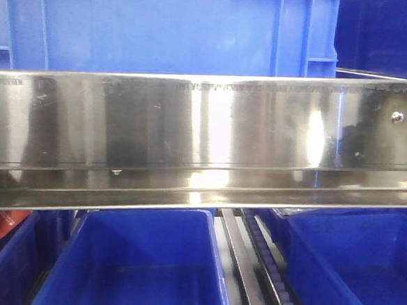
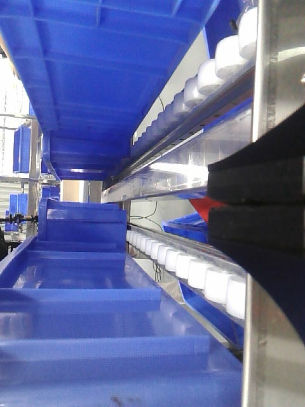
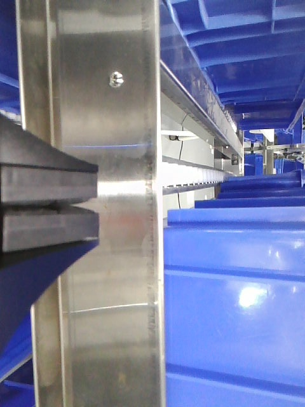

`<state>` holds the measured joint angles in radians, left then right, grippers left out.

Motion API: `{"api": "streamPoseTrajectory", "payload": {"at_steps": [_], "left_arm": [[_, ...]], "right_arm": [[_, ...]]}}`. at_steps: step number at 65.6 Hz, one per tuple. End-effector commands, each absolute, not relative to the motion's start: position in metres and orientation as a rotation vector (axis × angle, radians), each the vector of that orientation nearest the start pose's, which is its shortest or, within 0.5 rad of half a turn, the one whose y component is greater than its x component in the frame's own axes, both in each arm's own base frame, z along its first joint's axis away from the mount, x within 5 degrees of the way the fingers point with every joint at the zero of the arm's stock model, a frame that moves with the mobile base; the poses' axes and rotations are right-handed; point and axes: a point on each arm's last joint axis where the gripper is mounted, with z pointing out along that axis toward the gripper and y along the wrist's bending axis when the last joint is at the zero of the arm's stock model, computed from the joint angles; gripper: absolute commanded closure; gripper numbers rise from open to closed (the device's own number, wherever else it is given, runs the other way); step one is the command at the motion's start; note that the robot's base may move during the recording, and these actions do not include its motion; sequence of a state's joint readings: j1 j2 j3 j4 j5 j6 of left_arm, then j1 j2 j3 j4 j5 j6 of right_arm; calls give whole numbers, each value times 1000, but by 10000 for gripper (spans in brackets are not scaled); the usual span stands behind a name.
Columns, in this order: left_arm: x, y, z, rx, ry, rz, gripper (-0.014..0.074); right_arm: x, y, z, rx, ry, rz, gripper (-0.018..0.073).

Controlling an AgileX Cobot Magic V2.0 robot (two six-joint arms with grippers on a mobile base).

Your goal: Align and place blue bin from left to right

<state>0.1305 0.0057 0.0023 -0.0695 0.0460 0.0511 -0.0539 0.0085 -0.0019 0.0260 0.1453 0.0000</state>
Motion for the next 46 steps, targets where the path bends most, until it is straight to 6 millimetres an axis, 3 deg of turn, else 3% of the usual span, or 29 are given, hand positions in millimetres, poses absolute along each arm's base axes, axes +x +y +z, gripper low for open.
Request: {"api": "streamPoseTrajectory", "payload": {"at_steps": [1,46], "left_arm": [[56,7,210,-118,1516,84,708],[56,7,210,-118,1516,84,708]], "right_arm": [[56,-3,203,58,1595,-27,721],[56,-3,204,58,1587,-27,721]]}}
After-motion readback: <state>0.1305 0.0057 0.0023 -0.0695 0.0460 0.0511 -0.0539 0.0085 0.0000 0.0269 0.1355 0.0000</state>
